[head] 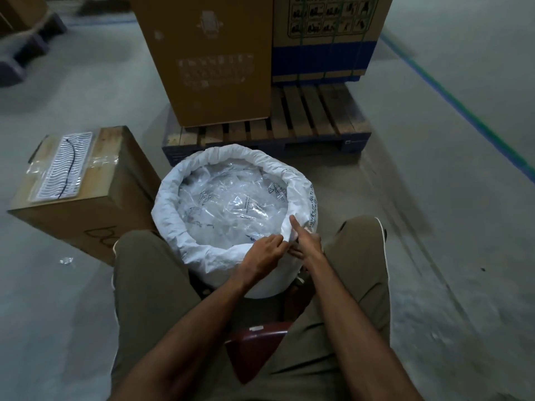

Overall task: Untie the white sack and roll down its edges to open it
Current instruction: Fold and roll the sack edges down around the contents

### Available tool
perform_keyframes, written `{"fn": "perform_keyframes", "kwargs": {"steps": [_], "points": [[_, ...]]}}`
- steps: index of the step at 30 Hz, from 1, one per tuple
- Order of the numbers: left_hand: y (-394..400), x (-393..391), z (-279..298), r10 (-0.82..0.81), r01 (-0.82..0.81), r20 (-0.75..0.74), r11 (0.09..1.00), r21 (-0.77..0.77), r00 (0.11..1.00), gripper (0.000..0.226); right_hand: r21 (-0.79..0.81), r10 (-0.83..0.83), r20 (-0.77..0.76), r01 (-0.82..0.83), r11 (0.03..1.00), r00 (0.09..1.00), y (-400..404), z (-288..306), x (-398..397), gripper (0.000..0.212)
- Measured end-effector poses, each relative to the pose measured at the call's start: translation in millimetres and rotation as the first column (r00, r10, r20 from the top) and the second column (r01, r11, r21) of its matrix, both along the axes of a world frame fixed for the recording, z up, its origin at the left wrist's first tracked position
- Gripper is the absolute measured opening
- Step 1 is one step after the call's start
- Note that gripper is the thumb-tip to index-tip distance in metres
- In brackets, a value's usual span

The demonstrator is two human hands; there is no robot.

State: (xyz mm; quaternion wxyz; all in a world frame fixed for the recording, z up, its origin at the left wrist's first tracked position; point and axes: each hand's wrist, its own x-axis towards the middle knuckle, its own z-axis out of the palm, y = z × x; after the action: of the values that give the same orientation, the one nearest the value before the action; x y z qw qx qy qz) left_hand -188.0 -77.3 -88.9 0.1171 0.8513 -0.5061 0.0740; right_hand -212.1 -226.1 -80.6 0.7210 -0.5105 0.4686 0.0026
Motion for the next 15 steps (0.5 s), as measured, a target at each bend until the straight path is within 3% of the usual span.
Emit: {"fn": "perform_keyframes", "kwargs": {"steps": [5, 7, 8, 10, 12, 13, 15], "points": [[5.8, -21.2, -6.1, -0.010, 0.019, -0.104, 0.997, 0.080, 0.994, 0.035, -0.087, -0.073, 0.030, 0.076, 0.993, 0.997, 10.4, 4.8, -6.4, 0.038], [12.9, -28.8, -11.9, 0.085, -0.098, -0.271, 0.995, -0.036, 0.959, 0.039, -0.014, -0.109, 0.025, 0.110, 0.994, 0.994, 9.5, -1.9, -4.8, 0.040], [16.7, -33.7, -10.5, 0.164, -0.238, -0.420, 0.962, -0.130, 0.893, 0.038, 0.019, -0.114, 0.021, 0.113, 0.993, 0.993, 8.8, -4.6, -3.4, 0.041], [22.2, -43.7, -1.3, 0.273, -0.585, -0.676, 0.760, -0.285, 0.684, 0.032, 0.074, -0.138, 0.025, 0.136, 0.988, 0.990, 5.3, -10.4, 0.9, 0.042], [23.3, -48.1, 15.8, 0.424, -0.840, -0.759, 0.458, -0.290, 0.493, 0.035, 0.144, -0.169, 0.029, 0.163, 0.976, 0.985, -1.6, -22.9, 5.8, 0.050], [25.6, -48.5, 25.0, 0.481, -0.930, -0.807, 0.296, -0.219, 0.343, 0.044, 0.200, -0.163, 0.039, 0.152, 0.968, 0.986, -3.7, -28.3, 6.5, 0.056], [33.0, -38.9, 26.0, 0.395, -0.993, -0.912, -0.082, 0.085, -0.111, 0.074, 0.268, -0.122, 0.038, 0.108, 0.957, 0.992, -1.8, -26.2, 1.7, 0.057]]}}
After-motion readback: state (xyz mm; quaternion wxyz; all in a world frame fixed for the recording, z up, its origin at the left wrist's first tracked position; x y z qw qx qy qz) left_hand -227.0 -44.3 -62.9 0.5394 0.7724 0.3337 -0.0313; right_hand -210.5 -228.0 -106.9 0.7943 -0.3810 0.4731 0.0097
